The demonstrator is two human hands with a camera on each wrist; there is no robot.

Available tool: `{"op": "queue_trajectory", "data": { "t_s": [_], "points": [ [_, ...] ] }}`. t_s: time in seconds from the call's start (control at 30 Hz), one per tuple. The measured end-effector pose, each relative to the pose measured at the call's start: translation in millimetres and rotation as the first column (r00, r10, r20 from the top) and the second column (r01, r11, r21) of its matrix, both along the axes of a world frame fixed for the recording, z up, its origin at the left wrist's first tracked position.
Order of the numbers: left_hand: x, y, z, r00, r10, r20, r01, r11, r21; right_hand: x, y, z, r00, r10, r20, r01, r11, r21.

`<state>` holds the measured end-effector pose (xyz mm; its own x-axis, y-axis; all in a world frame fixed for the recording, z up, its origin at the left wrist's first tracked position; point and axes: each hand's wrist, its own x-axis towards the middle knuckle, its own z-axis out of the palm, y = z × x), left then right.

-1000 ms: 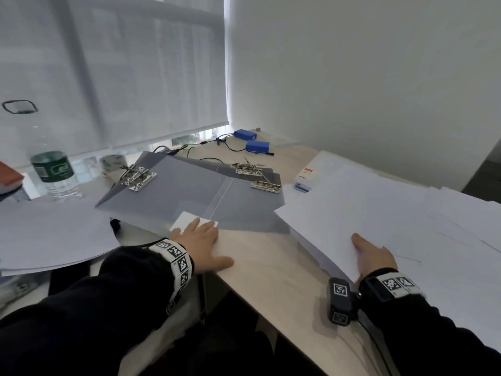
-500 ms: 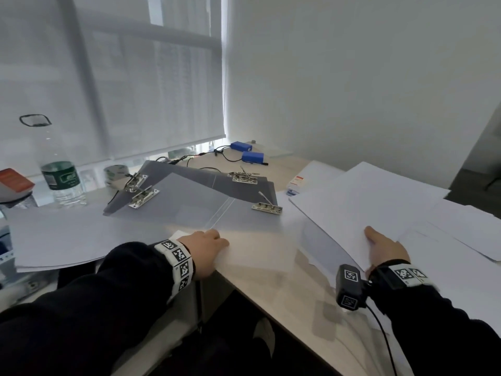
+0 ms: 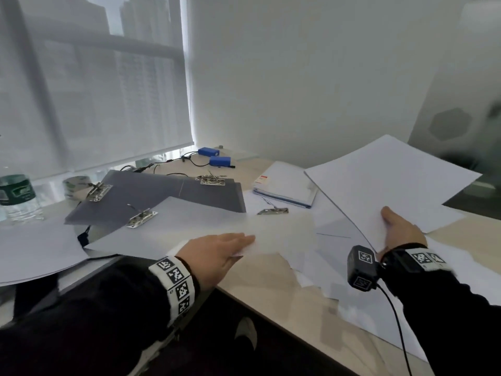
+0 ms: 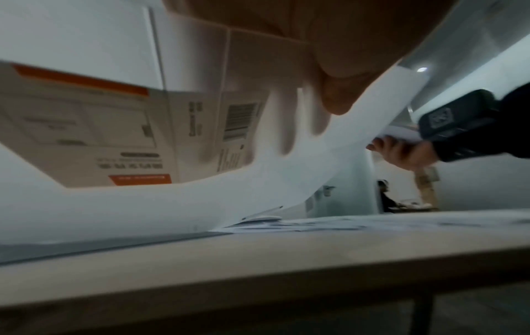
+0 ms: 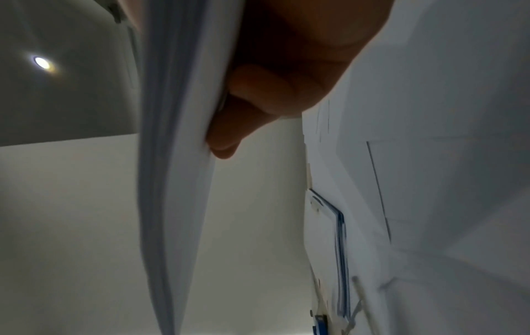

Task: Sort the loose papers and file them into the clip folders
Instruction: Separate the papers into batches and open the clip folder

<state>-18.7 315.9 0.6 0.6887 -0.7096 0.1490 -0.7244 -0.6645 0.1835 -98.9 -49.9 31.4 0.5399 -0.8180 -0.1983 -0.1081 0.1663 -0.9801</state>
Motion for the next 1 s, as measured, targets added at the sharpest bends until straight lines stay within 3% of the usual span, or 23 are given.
{"op": "queue_trajectory", "data": {
  "t_s": [0.17,0.3,0.4,0.5,0.6,0.67,0.73,0.87,1.0],
  "points": [
    [-42,-56,-24,0.987,-0.15,-0.054,0.158,0.966,0.205,-34,-14,7,0.996,-0.067,0.054,0.07,0.996,-0.056],
    [-60,-89,-35,0.979,-0.153,-0.136,0.191,0.92,0.341,-68,-10,6,0.994,0.019,0.11,-0.015,0.999,-0.045],
    [-65,-104,-33,0.971,-0.144,-0.193,0.21,0.896,0.391,-80,-12,-17,0.997,0.059,0.048,-0.057,0.997,-0.047],
    [-63,-115,-20,0.956,-0.103,-0.274,0.208,0.896,0.391,-93,-17,-40,0.988,0.144,-0.047,-0.145,0.989,-0.007],
    [-48,-121,-1,0.913,-0.041,-0.405,0.151,0.958,0.243,-104,-17,-54,0.966,0.229,-0.118,-0.225,0.973,0.05],
    [-29,-121,7,0.852,0.046,-0.521,0.016,0.993,0.114,-109,-11,-53,0.949,0.274,-0.154,-0.266,0.961,0.071],
    [-8,-122,9,0.724,0.124,-0.679,-0.172,0.985,-0.004,-113,-3,-51,0.939,0.306,-0.159,-0.295,0.951,0.092],
    [25,-128,5,0.466,0.103,-0.879,-0.466,0.873,-0.145,-108,28,-30,0.946,0.304,-0.111,-0.285,0.946,0.156],
    [45,-140,0,0.338,0.071,-0.939,-0.587,0.795,-0.152,-94,40,-24,0.94,0.331,-0.088,-0.31,0.932,0.189]
  ]
}}
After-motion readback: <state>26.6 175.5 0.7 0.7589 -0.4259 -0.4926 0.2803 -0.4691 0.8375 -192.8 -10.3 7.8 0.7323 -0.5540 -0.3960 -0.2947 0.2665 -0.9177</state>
